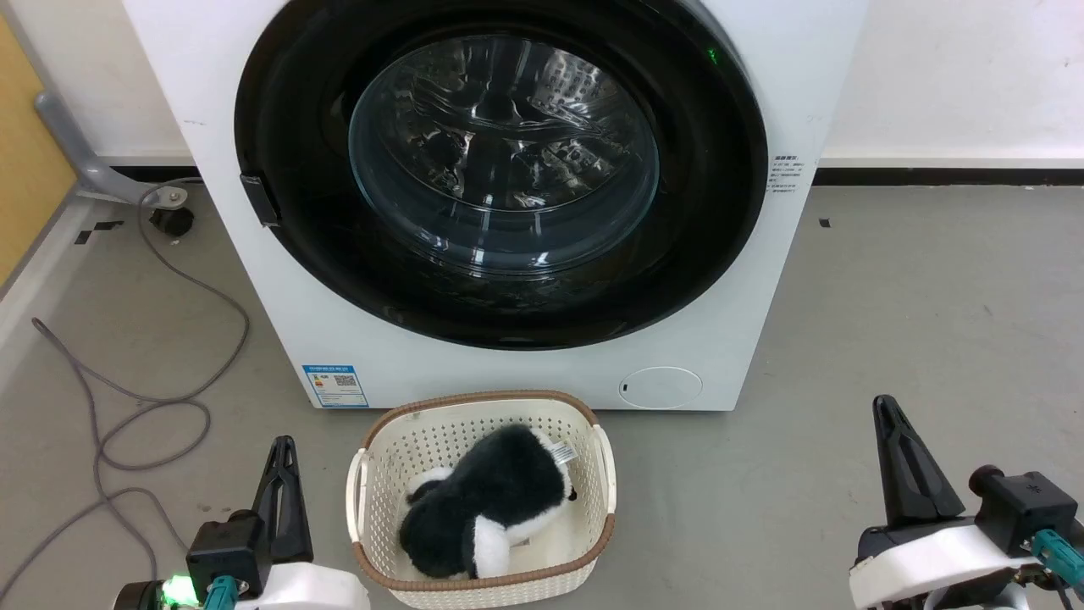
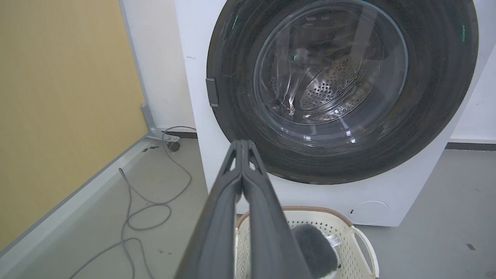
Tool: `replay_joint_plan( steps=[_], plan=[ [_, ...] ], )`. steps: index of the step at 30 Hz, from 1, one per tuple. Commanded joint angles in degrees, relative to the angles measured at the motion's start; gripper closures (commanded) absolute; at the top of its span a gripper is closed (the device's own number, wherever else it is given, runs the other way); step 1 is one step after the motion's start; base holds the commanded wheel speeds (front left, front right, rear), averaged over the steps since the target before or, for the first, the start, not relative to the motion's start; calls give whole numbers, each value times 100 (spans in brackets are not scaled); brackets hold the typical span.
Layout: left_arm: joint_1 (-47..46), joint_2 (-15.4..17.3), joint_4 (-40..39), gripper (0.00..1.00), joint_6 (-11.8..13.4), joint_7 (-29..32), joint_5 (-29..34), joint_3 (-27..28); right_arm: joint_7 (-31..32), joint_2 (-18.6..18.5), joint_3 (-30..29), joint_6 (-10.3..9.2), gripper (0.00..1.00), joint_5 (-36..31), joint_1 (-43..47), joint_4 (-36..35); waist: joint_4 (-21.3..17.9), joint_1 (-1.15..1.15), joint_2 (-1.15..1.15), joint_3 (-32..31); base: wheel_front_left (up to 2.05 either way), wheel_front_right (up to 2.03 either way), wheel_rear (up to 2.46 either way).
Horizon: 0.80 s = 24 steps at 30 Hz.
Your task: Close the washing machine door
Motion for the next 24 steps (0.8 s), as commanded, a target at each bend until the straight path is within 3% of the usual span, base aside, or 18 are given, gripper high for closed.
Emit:
replay_joint_plan(
  steps=[1, 24],
  plan=[
    [-44, 0, -36, 100, -33, 38, 42, -2, 33, 5, 15, -1, 100, -69, 41, -48, 1, 0, 0, 1, 0, 0, 0],
    [-86, -8, -122, 100, -187, 306, 92, -11, 304, 10, 79, -2, 100, -224, 79, -198, 22, 0, 0, 14, 0, 0, 0]
  ],
)
